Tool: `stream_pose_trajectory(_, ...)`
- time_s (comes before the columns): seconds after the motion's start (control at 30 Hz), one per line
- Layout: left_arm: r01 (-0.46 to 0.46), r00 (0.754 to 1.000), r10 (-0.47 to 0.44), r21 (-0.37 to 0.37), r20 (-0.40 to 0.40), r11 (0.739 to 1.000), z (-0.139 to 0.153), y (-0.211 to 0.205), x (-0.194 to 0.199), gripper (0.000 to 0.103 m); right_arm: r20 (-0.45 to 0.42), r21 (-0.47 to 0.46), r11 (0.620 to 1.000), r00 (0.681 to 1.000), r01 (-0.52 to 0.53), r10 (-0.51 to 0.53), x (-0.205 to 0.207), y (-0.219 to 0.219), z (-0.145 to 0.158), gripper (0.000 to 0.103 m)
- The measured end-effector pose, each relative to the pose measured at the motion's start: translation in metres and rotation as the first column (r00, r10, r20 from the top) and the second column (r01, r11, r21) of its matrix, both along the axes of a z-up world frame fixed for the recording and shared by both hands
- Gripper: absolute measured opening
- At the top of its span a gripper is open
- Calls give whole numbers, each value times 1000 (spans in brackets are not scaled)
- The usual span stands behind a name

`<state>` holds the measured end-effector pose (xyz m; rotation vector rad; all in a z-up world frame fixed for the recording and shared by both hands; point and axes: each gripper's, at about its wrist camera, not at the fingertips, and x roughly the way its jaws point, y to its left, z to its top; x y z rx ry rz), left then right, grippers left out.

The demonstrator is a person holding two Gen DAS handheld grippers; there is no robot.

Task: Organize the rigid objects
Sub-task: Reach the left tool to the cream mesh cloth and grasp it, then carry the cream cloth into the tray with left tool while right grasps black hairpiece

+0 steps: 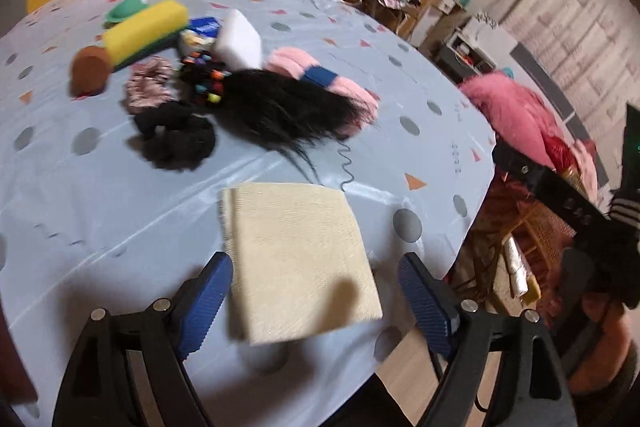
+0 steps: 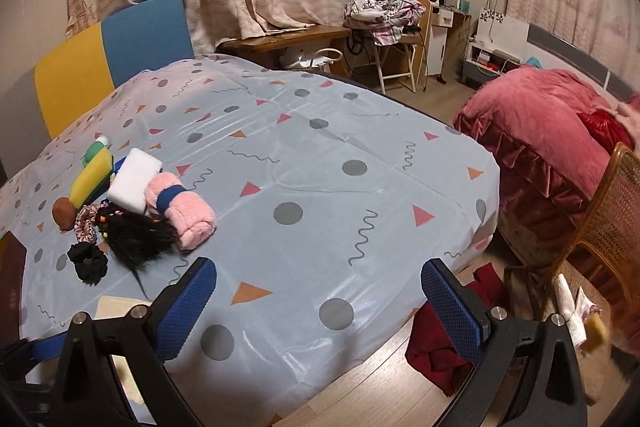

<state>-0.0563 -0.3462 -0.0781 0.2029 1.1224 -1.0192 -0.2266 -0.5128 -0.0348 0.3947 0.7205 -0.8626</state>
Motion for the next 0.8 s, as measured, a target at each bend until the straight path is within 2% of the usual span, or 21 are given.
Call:
stream_pose_trajectory(0.13,8,999,-9,20,31,1000,-12,-7,-5,87,1,15,1000,1000,-19,19,3,2,-9,103)
stream_pose_trajectory(0.47,48,975,-60,65,213,997,-24,-10,-22,86,16,24,993,993,-119,119,31,17,-21,103)
stream_pose_trajectory(0.53,50,976,-60,53,211,997,-23,-7,-22,79,21,18,989,989,-146,145,40,20,-21,103)
stream_pose_trajectory(0.63,42,982,-45,23,181,999,-22,4,-15,73,29,17,982,982,-186,185,53,21,-23,103)
stream_pose_trajectory(0.8,44,984,-45,9,173,999,-19,24,-12,64,63,45,969,969,-242,239,75,11,-22,103)
